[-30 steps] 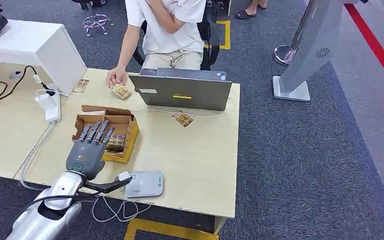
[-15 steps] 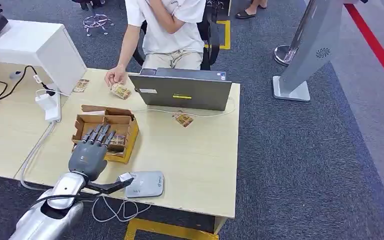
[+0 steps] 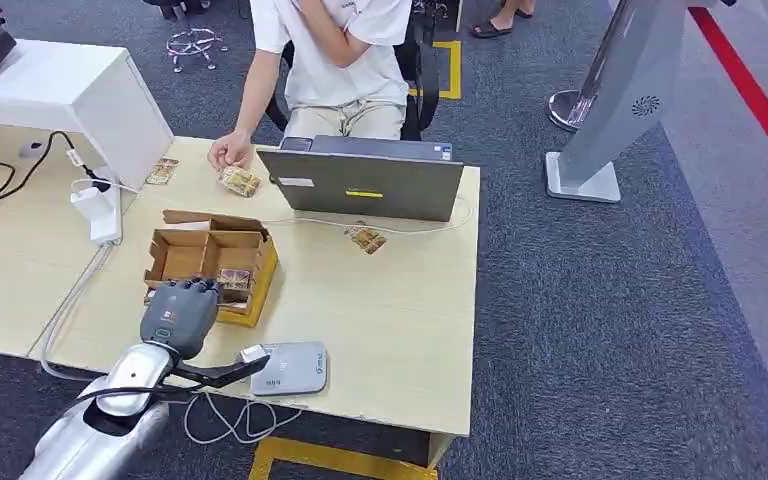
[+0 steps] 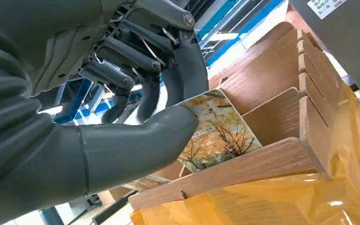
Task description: Pass the card to the sensor for recognition and then transmit it.
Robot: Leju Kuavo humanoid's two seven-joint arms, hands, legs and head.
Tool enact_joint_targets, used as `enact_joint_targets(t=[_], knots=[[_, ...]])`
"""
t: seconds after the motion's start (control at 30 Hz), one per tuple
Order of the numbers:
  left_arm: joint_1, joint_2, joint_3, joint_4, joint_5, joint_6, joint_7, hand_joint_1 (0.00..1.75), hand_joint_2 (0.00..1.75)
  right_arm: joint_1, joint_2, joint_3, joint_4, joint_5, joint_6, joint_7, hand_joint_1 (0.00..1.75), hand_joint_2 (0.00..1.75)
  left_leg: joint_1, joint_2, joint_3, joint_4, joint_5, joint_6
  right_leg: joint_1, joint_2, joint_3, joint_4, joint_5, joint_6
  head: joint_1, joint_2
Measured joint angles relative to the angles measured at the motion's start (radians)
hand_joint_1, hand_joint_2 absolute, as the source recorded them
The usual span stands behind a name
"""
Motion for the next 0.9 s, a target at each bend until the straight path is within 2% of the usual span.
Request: enact_joint_targets(t=[0.37,0.53,0.6,0.67,0.9], knots=[[-0.002,0.003,0.005,0.0,0.01,-0.005,-0.003,1.75,1.75,0.0,0.0,0.0,0.0,0.0,0.0,0.0,0.0,0.0,0.0,0.0,0.0,0.0,0.0,0.0,0.0,0.0,0.001,0.0,0.0,0.0,0.0,0.0],[0.008,0.001,0.005,-0.024,-0.011,0.065,-0.004,1.75,1.75,0.0,0.0,-0.001,0.0,-0.001,0.0,-0.001,0.0,0.0,0.0,0.0,0.0,0.0,0.0,0.0,0.0,0.0,0.001,0.0,0.0,0.0,0.0,0.0],[0.014,0.002,0.005,-0.07,0.004,0.076,-0.021,1.75,1.75,0.0,0.0,-0.004,0.0,-0.006,0.0,-0.002,0.0,0.0,0.0,0.0,0.0,0.0,0.0,0.0,0.0,0.0,0.0,0.0,0.0,0.0,0.0,0.0],[0.028,0.01,0.005,-0.146,0.044,0.059,-0.051,1.75,1.75,0.0,0.0,-0.009,0.0,-0.016,0.0,-0.004,0.0,0.0,0.0,0.0,0.0,0.0,0.0,0.0,0.0,0.0,0.001,0.0,0.0,0.0,0.0,0.0],[0.05,0.071,0.0,-0.521,0.115,0.035,-0.092,1.75,1.75,0.003,0.0,-0.035,0.003,-0.03,0.0,-0.014,0.0,0.0,0.0,0.0,0.0,0.0,0.0,0.0,0.0,0.0,-0.001,0.0,0.0,0.0,0.0,0.0]])
